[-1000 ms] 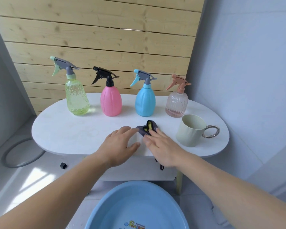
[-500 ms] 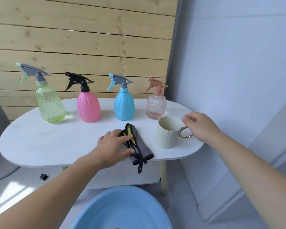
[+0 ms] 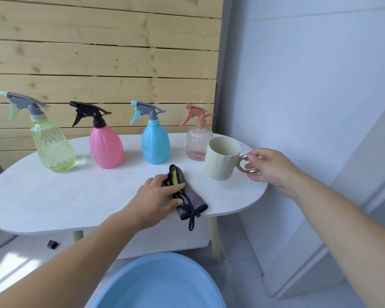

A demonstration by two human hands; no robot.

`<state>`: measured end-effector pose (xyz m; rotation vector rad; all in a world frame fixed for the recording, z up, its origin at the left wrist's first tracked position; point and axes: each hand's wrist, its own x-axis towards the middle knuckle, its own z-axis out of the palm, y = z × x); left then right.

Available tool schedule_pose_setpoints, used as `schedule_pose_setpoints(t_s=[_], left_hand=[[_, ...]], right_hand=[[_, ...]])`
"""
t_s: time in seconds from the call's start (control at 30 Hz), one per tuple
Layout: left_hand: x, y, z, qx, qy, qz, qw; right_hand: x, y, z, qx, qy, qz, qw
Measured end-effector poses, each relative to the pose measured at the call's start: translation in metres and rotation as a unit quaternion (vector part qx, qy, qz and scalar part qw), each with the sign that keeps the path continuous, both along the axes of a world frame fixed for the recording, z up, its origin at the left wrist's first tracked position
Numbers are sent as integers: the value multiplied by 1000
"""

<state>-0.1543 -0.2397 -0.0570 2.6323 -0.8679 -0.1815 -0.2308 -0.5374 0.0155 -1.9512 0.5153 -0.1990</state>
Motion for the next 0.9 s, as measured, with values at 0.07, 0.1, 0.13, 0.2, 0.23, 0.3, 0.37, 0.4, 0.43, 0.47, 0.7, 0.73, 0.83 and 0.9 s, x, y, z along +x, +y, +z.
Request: schedule_pose_setpoints(t_s=[0.07,0.1,0.13,0.2,0.23,0.3,0.37,0.4,0.43,0.47,0.7,0.73,0.83,0.9], left_hand=[[1,-17,-1,-13,1,-11,1000],[1,-27,-1,-18,0,-17,1000],[1,-38,-1,-21,-2,-23,1000],[0,-60,-1,-23,-10,-36,999],[0,-72,-1,-22,-14,-43,999],[0,-94,1,-16,-14,-54,998],[0,-113,2,-10,-9,-58,998],[0,-120,2,-8,-7,-55,998],[0,-126,3,-6,-7,-52,999],[0,-130,3,-4,-11,-50,999],[4,-97,9,3,-29,-38,999],[4,-83,8,5,-29,-29,999],[2,-50,3,-2,-29,-4,1000],[2,-50,2,-12,-29,4,999]], right_hand=[[0,-4,4,-8,-16,-12,1000],[0,-6,5,-10,-22,-16,1000],[0,-9,6,-11,-28,-21,999],[1,-14,8,-15,-39,-34,999],[1,-15,8,-18,-46,-44,998],[2,-18,10,-24,-71,-69,995],[4,-21,12,-26,-99,-101,990],[5,-22,12,-25,-110,-117,987],[7,-23,13,-24,-119,-132,984],[8,-23,12,-22,-125,-143,981],[11,-26,9,-22,-119,-172,978],[10,-26,8,-22,-117,-170,978],[9,-27,3,-25,-105,-157,982],[8,-27,-1,-29,-95,-149,984]])
